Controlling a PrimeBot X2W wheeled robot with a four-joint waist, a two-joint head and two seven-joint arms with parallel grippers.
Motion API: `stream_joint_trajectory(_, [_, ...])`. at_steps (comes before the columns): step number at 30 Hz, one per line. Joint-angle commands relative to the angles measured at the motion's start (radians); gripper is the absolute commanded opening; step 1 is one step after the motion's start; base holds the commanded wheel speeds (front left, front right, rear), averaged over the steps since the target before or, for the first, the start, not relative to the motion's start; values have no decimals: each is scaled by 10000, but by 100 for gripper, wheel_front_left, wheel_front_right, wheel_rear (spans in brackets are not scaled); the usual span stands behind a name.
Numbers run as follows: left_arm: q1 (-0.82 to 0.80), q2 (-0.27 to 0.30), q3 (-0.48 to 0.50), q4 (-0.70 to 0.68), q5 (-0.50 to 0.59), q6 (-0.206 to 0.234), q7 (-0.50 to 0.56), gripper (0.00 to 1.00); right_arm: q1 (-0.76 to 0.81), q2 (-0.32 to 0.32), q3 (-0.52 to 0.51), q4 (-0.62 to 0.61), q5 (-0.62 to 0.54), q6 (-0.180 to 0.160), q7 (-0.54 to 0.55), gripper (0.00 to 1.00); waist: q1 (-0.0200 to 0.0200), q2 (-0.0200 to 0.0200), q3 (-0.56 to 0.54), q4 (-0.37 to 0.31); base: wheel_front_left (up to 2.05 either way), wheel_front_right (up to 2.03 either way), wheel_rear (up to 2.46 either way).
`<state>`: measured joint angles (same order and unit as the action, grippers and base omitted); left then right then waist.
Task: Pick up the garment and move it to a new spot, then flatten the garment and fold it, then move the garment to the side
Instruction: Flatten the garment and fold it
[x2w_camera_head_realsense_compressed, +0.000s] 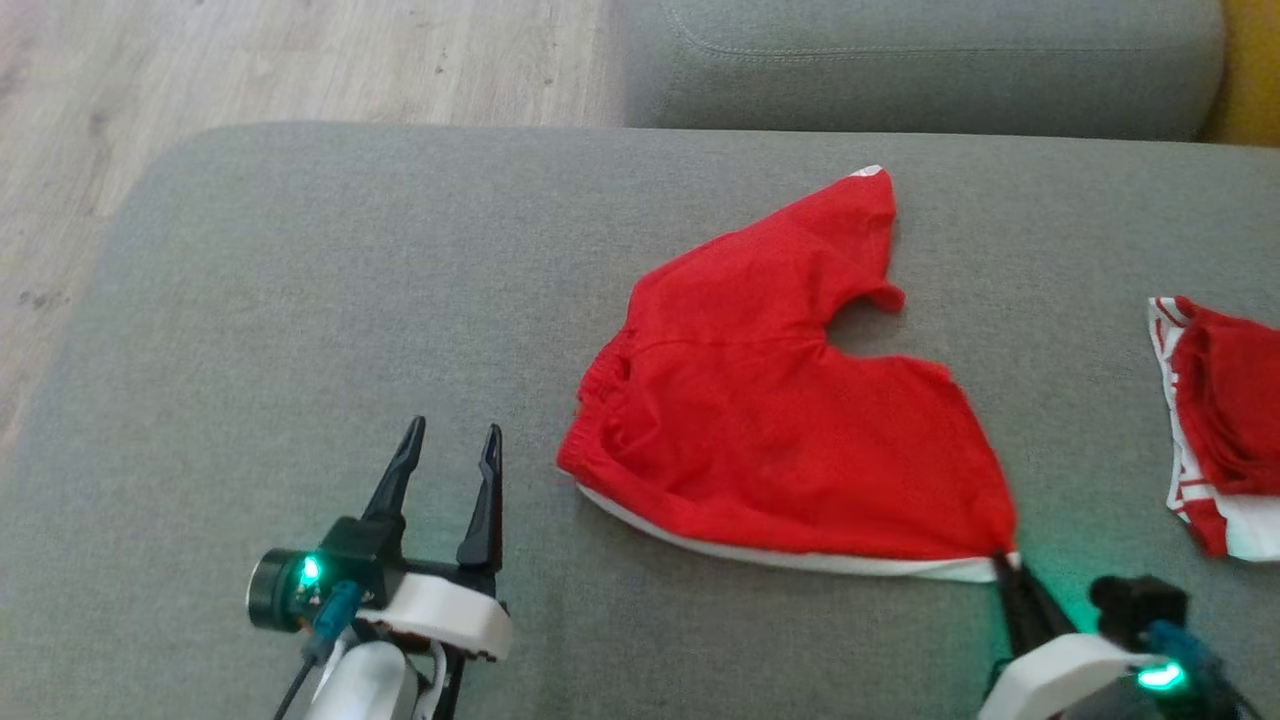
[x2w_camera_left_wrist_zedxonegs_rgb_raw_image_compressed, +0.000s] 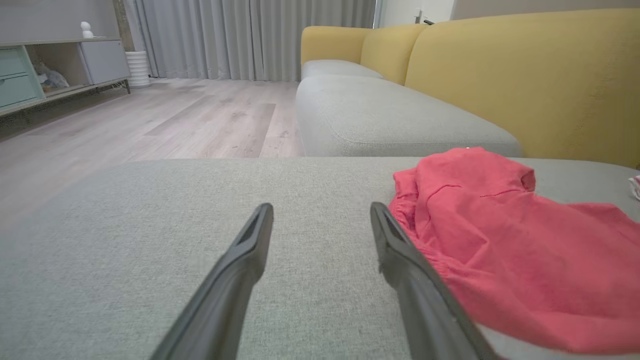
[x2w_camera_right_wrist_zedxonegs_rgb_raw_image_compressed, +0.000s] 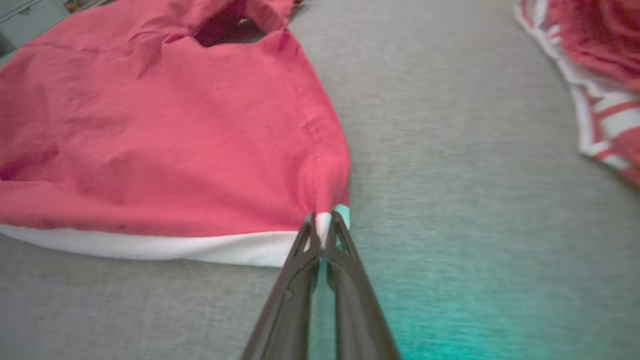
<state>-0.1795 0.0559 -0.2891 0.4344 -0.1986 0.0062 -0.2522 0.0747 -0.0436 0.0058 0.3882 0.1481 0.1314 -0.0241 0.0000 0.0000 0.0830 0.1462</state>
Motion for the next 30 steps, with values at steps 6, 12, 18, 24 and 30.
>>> stream_joint_trajectory(6, [-538,539,-347,566,528,-689,190,100,-591,-67,-781,-489,-153,-7,-94,0,0,0,19,-246,0,0,0])
stream_joint_trajectory(12, [-915,854,-1409,910,564,-1269,416,100,-840,-66,-866,-598,-200,-7,47,0,0,0,245,-342,0,0,0])
stream_joint_trajectory(18, [-1519,1193,-2967,939,-153,-1363,465,100,-1058,-66,-830,-650,-191,-7,73,0,0,0,534,-466,0,0,0])
stream_joint_trajectory(24, [-2184,1717,-4370,921,-1150,-1366,500,100,-1213,-66,-765,-533,-215,-7,32,0,0,0,678,-585,0,0,0])
stream_joint_trajectory(30, [-2579,1938,-5036,1033,-1713,-1367,457,100,-1297,-66,-736,-428,-196,-7,-28,0,0,0,707,-689,0,0,0])
